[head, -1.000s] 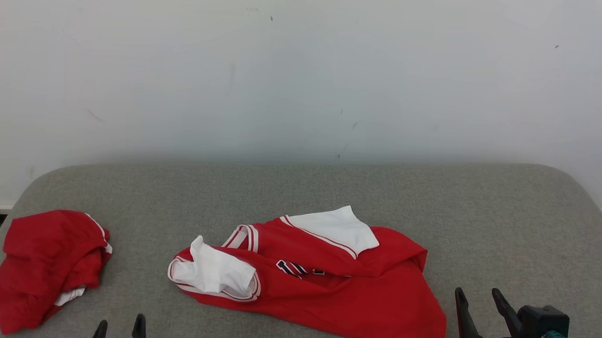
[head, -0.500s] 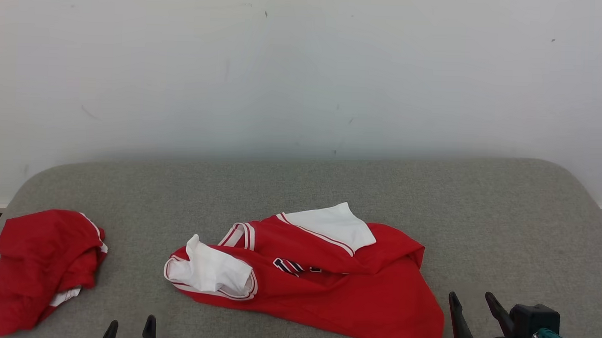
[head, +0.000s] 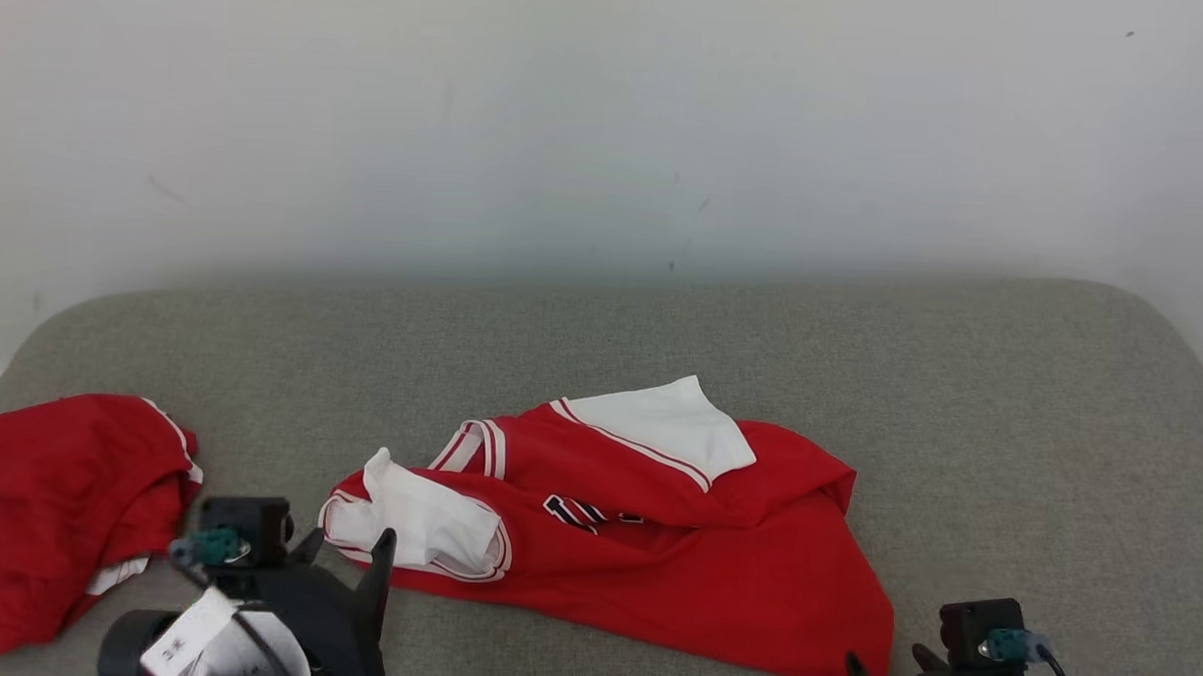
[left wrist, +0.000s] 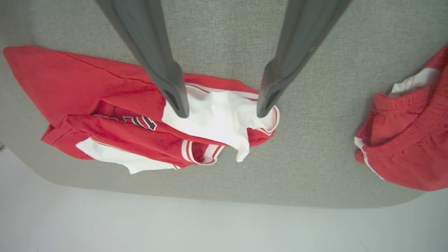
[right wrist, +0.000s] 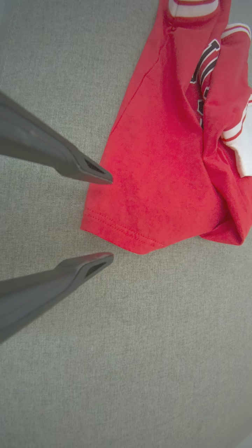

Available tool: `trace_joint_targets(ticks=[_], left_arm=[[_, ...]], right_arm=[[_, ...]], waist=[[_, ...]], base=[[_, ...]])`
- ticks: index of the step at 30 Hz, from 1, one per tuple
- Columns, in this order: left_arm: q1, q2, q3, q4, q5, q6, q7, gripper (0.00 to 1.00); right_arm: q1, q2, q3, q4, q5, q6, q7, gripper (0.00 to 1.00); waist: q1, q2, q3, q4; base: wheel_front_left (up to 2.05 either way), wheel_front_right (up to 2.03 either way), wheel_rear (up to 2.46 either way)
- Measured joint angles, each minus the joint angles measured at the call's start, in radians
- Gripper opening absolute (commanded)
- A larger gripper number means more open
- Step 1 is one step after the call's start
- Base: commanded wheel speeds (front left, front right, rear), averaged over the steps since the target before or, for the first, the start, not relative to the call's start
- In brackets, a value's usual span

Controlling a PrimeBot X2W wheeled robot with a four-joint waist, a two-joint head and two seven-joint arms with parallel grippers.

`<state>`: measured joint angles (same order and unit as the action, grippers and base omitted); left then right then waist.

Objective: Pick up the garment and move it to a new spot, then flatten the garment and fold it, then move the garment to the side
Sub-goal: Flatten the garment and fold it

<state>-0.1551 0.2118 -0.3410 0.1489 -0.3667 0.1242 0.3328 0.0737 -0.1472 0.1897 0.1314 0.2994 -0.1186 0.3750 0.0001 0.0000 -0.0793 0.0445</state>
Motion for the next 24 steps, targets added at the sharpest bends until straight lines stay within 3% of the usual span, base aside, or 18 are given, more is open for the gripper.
trace_joint_targets(ticks=[9,24], left_arm=[[-0.241,-0.042,-0.099,0.214,0.064,-0.001,0.256,1.0],[-0.421,-0.083,-0.121,0.394,0.086,-0.026,0.396,1.0]], right_arm=[[-0.031,-0.006,0.052,0.004,-0.021,0.0,0.166,1.0],[-0.109,0.006,0.092,0.039,-0.036,0.003,0.277,1.0]], waist=[[0.0,0.0001,0.049,-0.014],[-0.0001,0.0002,0.098,-0.037]], base=[[0.0,0.0,0.0],[0.0,0.0,0.0]])
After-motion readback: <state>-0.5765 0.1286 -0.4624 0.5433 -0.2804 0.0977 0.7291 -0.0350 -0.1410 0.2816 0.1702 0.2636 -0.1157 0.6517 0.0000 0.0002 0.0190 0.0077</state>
